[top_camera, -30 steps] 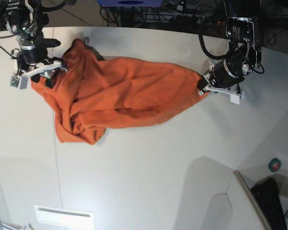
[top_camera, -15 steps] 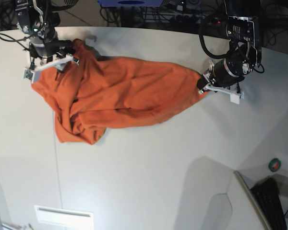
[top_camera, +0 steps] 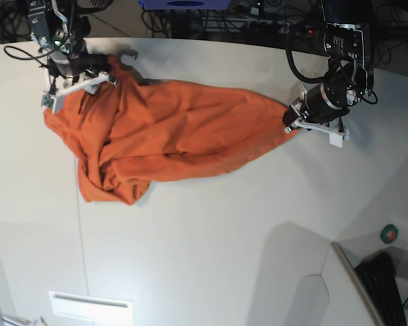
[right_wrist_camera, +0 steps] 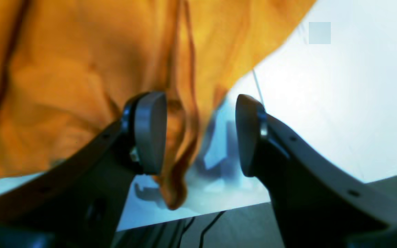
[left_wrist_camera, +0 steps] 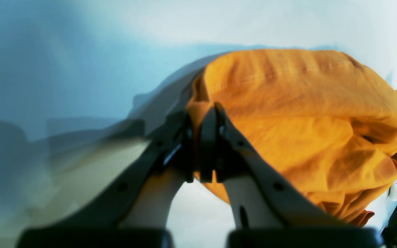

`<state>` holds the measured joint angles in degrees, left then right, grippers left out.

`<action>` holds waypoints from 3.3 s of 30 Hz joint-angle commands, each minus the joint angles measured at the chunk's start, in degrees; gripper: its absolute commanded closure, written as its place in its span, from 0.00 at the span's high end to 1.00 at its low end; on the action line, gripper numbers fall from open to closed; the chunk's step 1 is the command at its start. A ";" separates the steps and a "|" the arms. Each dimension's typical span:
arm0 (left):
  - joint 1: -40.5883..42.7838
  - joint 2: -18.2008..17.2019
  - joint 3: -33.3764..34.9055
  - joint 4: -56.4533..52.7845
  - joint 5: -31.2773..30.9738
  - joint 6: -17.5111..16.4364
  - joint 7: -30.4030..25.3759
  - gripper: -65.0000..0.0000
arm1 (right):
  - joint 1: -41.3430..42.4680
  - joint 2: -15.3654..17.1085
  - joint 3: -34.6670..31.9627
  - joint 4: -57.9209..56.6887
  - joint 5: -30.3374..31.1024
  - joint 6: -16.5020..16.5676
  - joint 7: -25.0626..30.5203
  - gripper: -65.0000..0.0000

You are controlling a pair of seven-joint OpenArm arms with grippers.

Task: Layout the t-shirt on the table in an organized manner, then fold the t-shirt properly
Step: 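Lift the shirt with both grippers and stretch it between them, then lower the stretched shirt flat onto the table with both grippers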

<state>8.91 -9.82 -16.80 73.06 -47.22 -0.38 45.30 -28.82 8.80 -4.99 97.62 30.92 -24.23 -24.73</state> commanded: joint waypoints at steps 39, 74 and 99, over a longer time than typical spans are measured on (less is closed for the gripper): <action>-18.27 -1.56 9.63 4.97 0.50 0.60 0.02 0.00 | 31.85 2.94 10.93 0.27 -0.28 0.54 -18.48 0.00; -38.49 6.09 13.76 -6.02 -10.67 0.69 -1.39 0.00 | 43.63 20.87 14.80 -9.84 -0.19 13.28 -7.31 0.00; -5.61 -2.26 17.10 4.79 8.76 0.34 -7.19 0.00 | 13.57 7.69 18.58 -11.95 -0.37 15.31 4.03 0.00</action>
<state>3.88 -11.55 0.56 76.84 -38.00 0.19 39.09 -16.12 15.66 13.13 84.38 30.55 -9.15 -22.28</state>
